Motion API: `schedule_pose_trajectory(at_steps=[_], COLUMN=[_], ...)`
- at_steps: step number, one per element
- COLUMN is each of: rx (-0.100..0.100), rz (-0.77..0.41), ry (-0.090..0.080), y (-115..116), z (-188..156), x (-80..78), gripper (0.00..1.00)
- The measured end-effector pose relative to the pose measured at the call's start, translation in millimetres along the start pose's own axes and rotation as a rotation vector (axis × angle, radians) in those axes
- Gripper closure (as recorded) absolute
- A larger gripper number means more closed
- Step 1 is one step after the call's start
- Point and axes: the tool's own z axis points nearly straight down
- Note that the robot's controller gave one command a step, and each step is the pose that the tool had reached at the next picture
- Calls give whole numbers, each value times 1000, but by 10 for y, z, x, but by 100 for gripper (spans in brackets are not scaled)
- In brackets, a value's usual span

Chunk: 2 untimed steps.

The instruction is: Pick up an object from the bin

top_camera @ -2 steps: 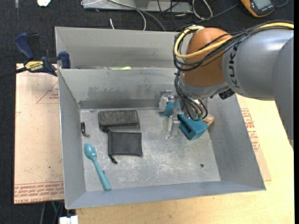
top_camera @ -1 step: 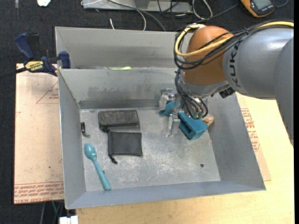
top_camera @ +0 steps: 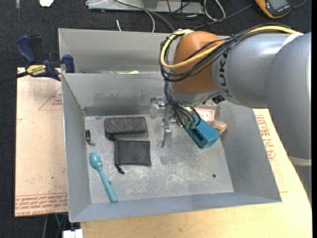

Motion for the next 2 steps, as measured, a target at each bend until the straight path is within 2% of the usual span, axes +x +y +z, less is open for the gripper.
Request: schedule_pose_trajectory(at_steps=[1, 2], rx=[-2, 1], rz=[-17, -23], ry=[-1, 1], y=[264, 386], z=[158, 185], x=[223, 368], gripper=[0, 0])
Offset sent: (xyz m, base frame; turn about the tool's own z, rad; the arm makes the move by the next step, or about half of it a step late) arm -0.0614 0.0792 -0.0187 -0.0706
